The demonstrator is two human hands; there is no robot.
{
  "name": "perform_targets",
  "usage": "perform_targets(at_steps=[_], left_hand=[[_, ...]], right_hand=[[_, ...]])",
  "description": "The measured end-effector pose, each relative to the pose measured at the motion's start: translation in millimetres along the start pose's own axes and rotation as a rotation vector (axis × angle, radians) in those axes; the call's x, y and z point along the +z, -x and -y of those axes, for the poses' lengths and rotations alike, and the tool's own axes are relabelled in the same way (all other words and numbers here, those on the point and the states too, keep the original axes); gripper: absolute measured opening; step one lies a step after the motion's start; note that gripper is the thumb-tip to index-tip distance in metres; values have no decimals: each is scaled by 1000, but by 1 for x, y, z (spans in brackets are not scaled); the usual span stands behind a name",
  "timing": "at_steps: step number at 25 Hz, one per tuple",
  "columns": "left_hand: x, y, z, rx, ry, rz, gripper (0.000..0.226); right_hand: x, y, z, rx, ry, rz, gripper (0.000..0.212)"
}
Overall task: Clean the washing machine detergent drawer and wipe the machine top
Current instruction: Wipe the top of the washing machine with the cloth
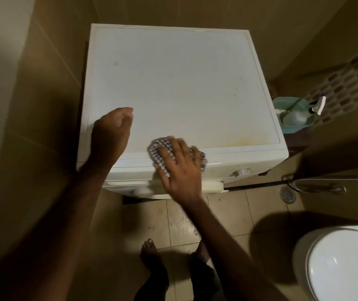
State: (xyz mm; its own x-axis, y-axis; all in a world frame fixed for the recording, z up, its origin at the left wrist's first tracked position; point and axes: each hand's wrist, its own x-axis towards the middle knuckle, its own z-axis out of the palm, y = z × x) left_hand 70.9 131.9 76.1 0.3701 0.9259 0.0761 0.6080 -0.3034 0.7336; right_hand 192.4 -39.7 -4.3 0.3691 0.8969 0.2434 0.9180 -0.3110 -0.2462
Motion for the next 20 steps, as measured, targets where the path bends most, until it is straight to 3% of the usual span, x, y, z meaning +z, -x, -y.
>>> perform_targets(at_steps=[2,5,8,10,14,17,18,20], left_hand=[[20,2,-14,70,-22,87,29],[46,2,-28,71,-40,119,28],[71,4,-43,110,-95,150,30],[83,-1,-48,190,-175,202,33],[100,-22,-50,366,-402,468,43],[111,-27,-49,392,-624,549,56],[115,-26,-52,399,-661,535,58],[122,-35,-62,389,-679,540,61]], right_hand=[[-15,10,-47,161,-20,-95,55],[-13,5,-29,294,-47,-119,53],[0,15,2,-64,2,42,54],[-2,19,-32,-156,40,70,57],[-33,37,-142,317,74,-87,54],[-38,36,-143,556,28,-137,55],[-33,30,-124,537,33,-112,57],[-21,24,-79,308,40,11,61]])
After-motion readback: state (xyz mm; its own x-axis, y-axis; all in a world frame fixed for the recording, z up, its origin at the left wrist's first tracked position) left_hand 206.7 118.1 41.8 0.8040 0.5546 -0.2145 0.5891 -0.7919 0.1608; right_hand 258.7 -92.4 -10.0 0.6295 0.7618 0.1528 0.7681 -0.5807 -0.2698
